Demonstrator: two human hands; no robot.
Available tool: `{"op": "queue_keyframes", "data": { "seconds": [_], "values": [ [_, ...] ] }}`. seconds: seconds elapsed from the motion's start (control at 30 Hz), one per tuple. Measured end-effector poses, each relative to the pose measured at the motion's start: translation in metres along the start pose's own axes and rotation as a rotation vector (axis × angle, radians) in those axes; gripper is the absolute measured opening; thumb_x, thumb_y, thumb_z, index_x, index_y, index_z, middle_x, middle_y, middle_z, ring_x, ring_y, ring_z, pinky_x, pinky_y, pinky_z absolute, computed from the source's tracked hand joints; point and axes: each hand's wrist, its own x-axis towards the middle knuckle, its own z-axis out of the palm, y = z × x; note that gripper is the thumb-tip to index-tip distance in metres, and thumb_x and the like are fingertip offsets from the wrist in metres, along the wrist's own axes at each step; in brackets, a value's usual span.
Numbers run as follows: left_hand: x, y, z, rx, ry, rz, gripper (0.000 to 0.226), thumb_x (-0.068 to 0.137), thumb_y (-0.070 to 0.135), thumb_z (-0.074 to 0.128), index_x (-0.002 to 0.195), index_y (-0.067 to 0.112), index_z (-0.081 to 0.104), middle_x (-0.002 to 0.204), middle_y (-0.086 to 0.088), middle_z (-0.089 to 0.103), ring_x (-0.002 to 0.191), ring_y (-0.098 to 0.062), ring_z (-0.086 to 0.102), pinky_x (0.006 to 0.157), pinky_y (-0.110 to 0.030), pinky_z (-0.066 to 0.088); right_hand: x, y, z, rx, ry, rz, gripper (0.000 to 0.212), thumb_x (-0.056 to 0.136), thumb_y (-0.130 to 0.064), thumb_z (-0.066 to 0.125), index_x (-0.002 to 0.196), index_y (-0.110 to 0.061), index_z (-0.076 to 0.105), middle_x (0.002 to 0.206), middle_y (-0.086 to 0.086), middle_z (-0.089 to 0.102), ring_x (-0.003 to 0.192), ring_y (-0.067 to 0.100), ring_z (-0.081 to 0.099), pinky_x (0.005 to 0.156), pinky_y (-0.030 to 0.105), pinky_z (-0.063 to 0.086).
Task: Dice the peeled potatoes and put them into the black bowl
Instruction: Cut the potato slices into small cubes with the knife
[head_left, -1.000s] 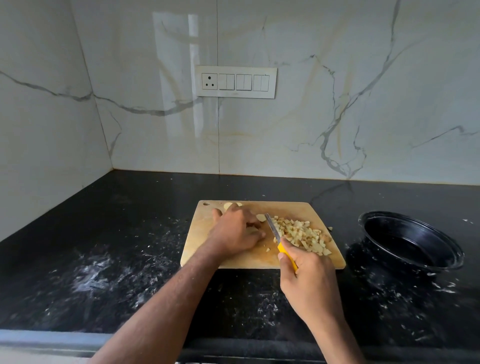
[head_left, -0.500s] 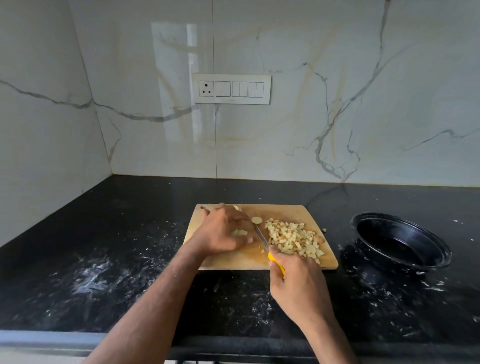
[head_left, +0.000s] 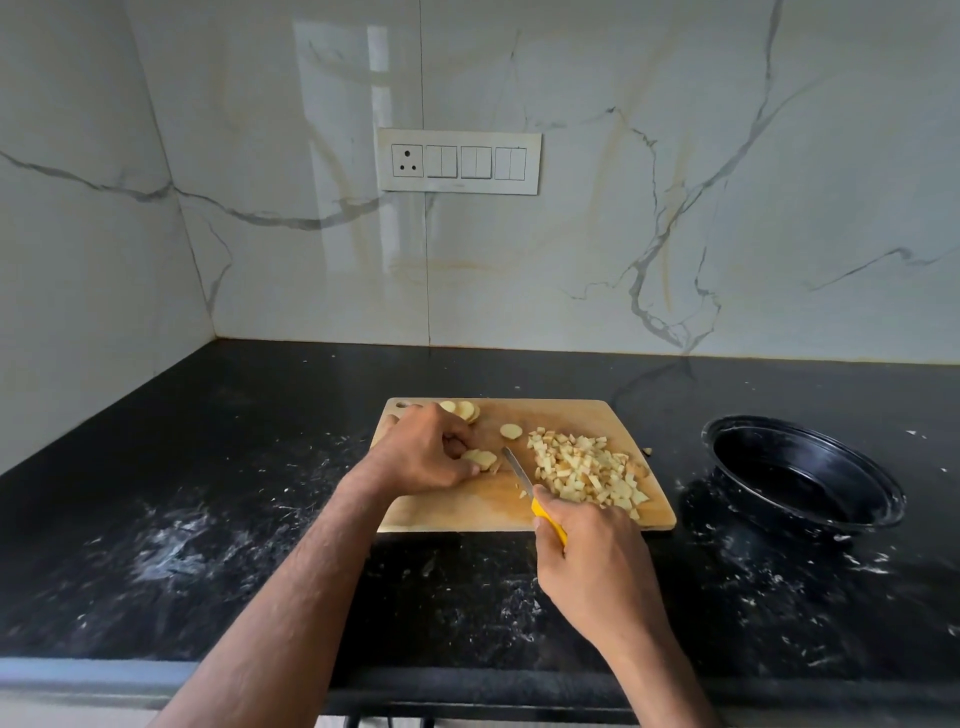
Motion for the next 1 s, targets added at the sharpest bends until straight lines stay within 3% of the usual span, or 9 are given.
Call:
{"op": "queue_keyframes", "data": {
  "seconds": [0.07, 0.27, 0.4, 0.63, 0.83, 1.0],
  "values": [
    [-0.0001, -0.0009, -0.0016, -0.006, 0.003, 0.028, 0.027, 0.074, 0.037, 0.08, 0.099, 0.028, 0.079, 0.073, 0.022, 0.062, 0.073, -0.001, 0.058, 0.068, -0.024, 0.042, -0.0001, 0.0002, 0.0004, 0.004, 0.004, -0.007, 0.036, 0.095, -0.029, 0.063, 0.13, -0.024, 0.066, 0.084, -0.007, 0.076, 0.048, 0.005, 0.047, 0.052, 0.007, 0.037],
    [0.0002, 0.0079, 0.0002, 0.089, 0.092, -0.075, 0.045, 0.07, 0.066, 0.075, 0.098, 0.032, 0.077, 0.082, 0.022, 0.064, 0.088, -0.006, 0.053, 0.092, -0.041, 0.035, -0.0004, 0.0005, 0.0006, -0.007, -0.003, -0.012, 0.035, 0.095, -0.029, 0.063, 0.129, -0.024, 0.067, 0.083, -0.008, 0.076, 0.051, 0.004, 0.052, 0.052, 0.009, 0.039],
    [0.0031, 0.0067, 0.0041, 0.121, 0.081, -0.1, 0.042, 0.072, 0.062, 0.076, 0.103, 0.033, 0.076, 0.083, 0.021, 0.063, 0.092, -0.009, 0.053, 0.103, -0.05, 0.037, 0.0003, 0.0016, 0.0016, -0.01, -0.009, -0.014, 0.035, 0.094, -0.028, 0.063, 0.129, -0.024, 0.066, 0.083, -0.008, 0.076, 0.046, 0.003, 0.043, 0.05, 0.006, 0.032],
    [0.0019, 0.0035, 0.005, 0.012, 0.007, -0.012, 0.034, 0.071, 0.051, 0.071, 0.097, 0.029, 0.078, 0.083, 0.017, 0.067, 0.083, -0.009, 0.058, 0.089, -0.053, 0.05, 0.0006, 0.0013, 0.002, -0.025, -0.012, -0.006, 0.035, 0.094, -0.027, 0.064, 0.128, -0.022, 0.067, 0.08, -0.008, 0.076, 0.043, 0.002, 0.043, 0.05, 0.011, 0.039],
    [0.0023, 0.0022, 0.0045, -0.025, 0.026, -0.043, 0.039, 0.069, 0.052, 0.077, 0.101, 0.029, 0.078, 0.084, 0.021, 0.068, 0.086, -0.003, 0.063, 0.097, -0.052, 0.049, -0.0049, -0.0017, 0.0004, -0.043, -0.008, -0.055, 0.034, 0.092, -0.025, 0.068, 0.125, -0.02, 0.069, 0.063, -0.009, 0.07, 0.036, 0.0, 0.037, 0.046, 0.003, 0.027],
    [0.0029, -0.0003, 0.0051, 0.01, 0.037, -0.05, 0.034, 0.073, 0.05, 0.079, 0.101, 0.03, 0.078, 0.077, 0.024, 0.062, 0.082, -0.003, 0.059, 0.095, -0.05, 0.049, -0.0074, 0.0011, 0.0017, -0.031, -0.024, -0.096, 0.035, 0.094, -0.029, 0.064, 0.128, -0.024, 0.068, 0.06, -0.01, 0.066, 0.045, 0.004, 0.042, 0.047, 0.018, 0.043]
  ]
}}
